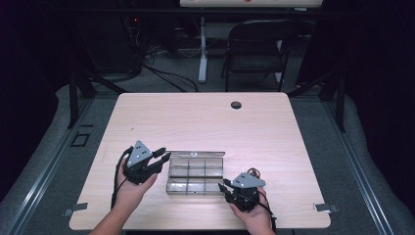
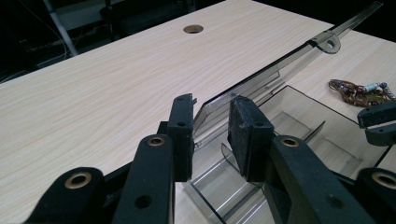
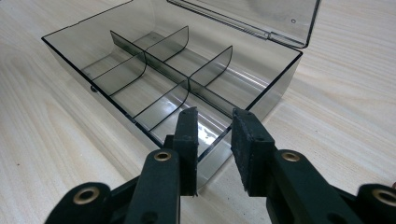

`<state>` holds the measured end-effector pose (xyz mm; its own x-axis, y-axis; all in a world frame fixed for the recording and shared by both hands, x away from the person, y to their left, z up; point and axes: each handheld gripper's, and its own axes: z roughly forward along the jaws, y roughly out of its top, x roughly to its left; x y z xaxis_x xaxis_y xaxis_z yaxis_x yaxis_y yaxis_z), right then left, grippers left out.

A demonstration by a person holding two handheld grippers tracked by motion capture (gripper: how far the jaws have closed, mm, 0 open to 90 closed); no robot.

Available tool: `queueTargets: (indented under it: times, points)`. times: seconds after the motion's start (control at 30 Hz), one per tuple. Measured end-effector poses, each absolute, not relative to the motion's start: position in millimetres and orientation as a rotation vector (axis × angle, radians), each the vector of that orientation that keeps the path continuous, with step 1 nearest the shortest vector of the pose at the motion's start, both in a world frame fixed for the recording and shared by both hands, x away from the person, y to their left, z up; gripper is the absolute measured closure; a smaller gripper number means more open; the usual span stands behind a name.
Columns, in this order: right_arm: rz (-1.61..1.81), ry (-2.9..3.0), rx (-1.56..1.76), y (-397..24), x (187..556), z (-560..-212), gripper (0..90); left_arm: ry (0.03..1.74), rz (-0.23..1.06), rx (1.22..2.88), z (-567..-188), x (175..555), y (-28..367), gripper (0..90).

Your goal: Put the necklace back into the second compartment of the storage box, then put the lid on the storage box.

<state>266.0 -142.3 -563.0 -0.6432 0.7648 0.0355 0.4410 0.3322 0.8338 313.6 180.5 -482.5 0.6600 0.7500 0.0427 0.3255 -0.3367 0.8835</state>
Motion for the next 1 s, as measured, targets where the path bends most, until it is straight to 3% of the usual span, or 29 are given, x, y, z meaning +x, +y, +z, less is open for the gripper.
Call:
queueTargets:
  times: [1.0]
  points:
    - [1.236,2.232,1.086,-141,266,-558,70.0,0.873,0.553,1.908,-471,341,178,72.2]
